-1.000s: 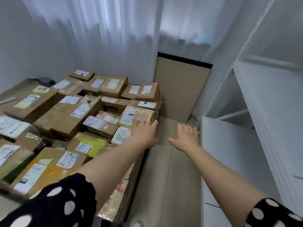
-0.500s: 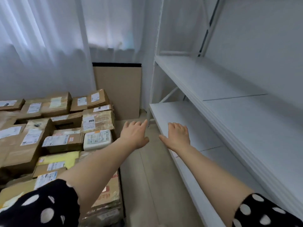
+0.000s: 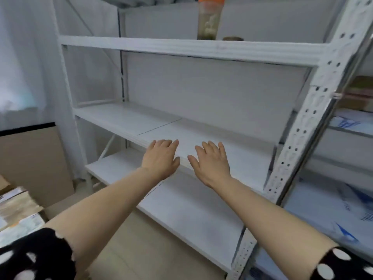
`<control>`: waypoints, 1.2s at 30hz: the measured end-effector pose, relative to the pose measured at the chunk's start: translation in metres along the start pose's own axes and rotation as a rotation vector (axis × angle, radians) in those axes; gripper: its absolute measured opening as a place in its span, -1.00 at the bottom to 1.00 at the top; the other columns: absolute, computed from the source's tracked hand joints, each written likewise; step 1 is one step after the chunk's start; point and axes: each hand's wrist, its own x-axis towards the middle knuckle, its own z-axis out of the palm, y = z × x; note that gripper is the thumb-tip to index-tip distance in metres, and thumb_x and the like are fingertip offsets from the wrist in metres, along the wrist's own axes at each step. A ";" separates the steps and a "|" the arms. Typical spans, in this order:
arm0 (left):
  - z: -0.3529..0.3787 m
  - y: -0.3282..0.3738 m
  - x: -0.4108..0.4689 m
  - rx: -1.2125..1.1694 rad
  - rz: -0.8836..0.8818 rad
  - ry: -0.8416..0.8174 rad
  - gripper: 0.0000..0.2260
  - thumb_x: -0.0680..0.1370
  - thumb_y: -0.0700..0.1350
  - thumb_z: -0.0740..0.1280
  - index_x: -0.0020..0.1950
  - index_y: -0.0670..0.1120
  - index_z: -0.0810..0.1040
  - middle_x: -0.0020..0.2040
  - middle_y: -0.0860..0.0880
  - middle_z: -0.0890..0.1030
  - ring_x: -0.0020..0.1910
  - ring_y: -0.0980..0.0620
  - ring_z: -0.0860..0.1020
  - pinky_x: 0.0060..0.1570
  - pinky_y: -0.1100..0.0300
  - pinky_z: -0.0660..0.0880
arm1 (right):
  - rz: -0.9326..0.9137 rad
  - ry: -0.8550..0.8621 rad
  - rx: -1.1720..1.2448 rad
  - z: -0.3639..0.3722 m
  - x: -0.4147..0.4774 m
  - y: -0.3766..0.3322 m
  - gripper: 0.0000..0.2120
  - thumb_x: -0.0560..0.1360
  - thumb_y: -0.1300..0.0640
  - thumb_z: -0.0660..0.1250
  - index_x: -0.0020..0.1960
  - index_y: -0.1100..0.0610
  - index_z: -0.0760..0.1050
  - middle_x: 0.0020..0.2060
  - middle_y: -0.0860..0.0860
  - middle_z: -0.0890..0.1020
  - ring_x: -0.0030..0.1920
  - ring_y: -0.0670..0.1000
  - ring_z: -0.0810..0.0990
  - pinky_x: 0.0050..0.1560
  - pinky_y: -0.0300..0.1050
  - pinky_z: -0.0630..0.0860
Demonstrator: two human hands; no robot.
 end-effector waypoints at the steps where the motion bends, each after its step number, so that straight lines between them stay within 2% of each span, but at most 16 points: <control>1: -0.010 0.023 0.001 -0.012 0.039 0.044 -0.51 0.61 0.04 0.14 0.51 -0.09 0.21 0.43 -0.05 0.37 0.43 -0.06 0.28 0.42 0.09 0.12 | 0.034 0.029 -0.016 -0.018 -0.014 0.016 -0.49 0.64 -0.13 -0.08 0.48 0.12 0.21 0.49 0.10 0.21 0.52 0.07 0.04 0.48 0.06 -0.24; 4: -0.040 0.099 0.004 -0.088 0.145 0.179 -0.55 0.60 0.00 0.20 0.46 -0.13 0.32 0.39 -0.09 0.42 0.38 -0.11 0.35 0.41 0.01 0.16 | 0.125 0.117 -0.062 -0.071 -0.060 0.070 -0.49 0.64 -0.14 -0.08 0.47 0.11 0.24 0.47 0.09 0.25 0.51 0.06 0.07 0.48 0.06 -0.27; 7: -0.067 0.185 0.005 -0.233 0.288 0.339 -0.62 0.52 -0.07 0.32 0.28 -0.21 0.51 0.21 -0.20 0.55 0.18 -0.24 0.51 0.25 -0.15 0.37 | 0.215 0.214 -0.111 -0.123 -0.109 0.129 -0.48 0.63 -0.15 -0.08 0.45 0.10 0.28 0.45 0.08 0.29 0.49 0.06 0.13 0.48 0.05 -0.23; 10: -0.098 0.280 -0.001 -0.321 0.388 0.342 -0.58 0.48 0.01 0.17 0.19 -0.21 0.57 0.10 -0.21 0.60 0.06 -0.25 0.57 0.15 -0.15 0.45 | 0.303 0.308 -0.164 -0.177 -0.166 0.188 -0.50 0.61 -0.15 -0.04 0.36 0.12 0.38 0.36 0.10 0.41 0.40 0.10 0.28 0.46 0.03 -0.06; 16: -0.144 0.455 -0.022 -0.453 0.513 0.386 -0.57 0.57 -0.04 0.26 0.41 -0.17 0.40 0.31 -0.16 0.49 0.30 -0.17 0.40 0.31 0.01 0.26 | 0.515 0.310 -0.183 -0.263 -0.278 0.304 -0.54 0.63 -0.08 0.05 0.42 0.15 0.30 0.42 0.12 0.32 0.41 0.14 0.27 0.35 -0.01 0.20; 20: -0.166 0.553 -0.033 -0.518 0.577 0.362 -0.55 0.59 -0.01 0.21 0.45 -0.13 0.34 0.34 -0.14 0.46 0.33 -0.15 0.37 0.32 0.04 0.25 | 0.661 0.316 -0.207 -0.299 -0.342 0.370 -0.56 0.62 -0.04 0.08 0.40 0.18 0.32 0.37 0.14 0.36 0.36 0.16 0.32 0.29 0.03 0.29; 23: -0.175 0.615 -0.037 -0.516 0.654 0.314 -0.55 0.61 0.01 0.18 0.47 -0.11 0.31 0.35 -0.13 0.44 0.34 -0.14 0.36 0.31 0.05 0.27 | 0.740 0.293 -0.247 -0.320 -0.387 0.412 -0.57 0.62 -0.01 0.09 0.42 0.18 0.28 0.37 0.14 0.35 0.35 0.16 0.32 0.29 0.03 0.29; 32: -0.196 0.783 -0.018 -0.500 0.825 0.208 -0.60 0.62 0.00 0.15 0.42 -0.12 0.35 0.34 -0.14 0.43 0.34 -0.13 0.34 0.24 0.05 0.36 | 0.976 0.285 -0.266 -0.362 -0.493 0.542 -0.56 0.61 -0.01 0.12 0.42 0.17 0.28 0.37 0.15 0.36 0.35 0.15 0.33 0.28 0.01 0.33; 36: -0.196 0.862 0.003 -0.544 0.868 0.176 -0.59 0.62 0.04 0.15 0.43 -0.09 0.35 0.32 -0.12 0.44 0.31 -0.12 0.36 0.22 -0.02 0.40 | 1.055 0.289 -0.272 -0.373 -0.523 0.611 -0.54 0.61 -0.03 0.13 0.44 0.17 0.26 0.37 0.15 0.36 0.35 0.15 0.35 0.29 0.03 0.37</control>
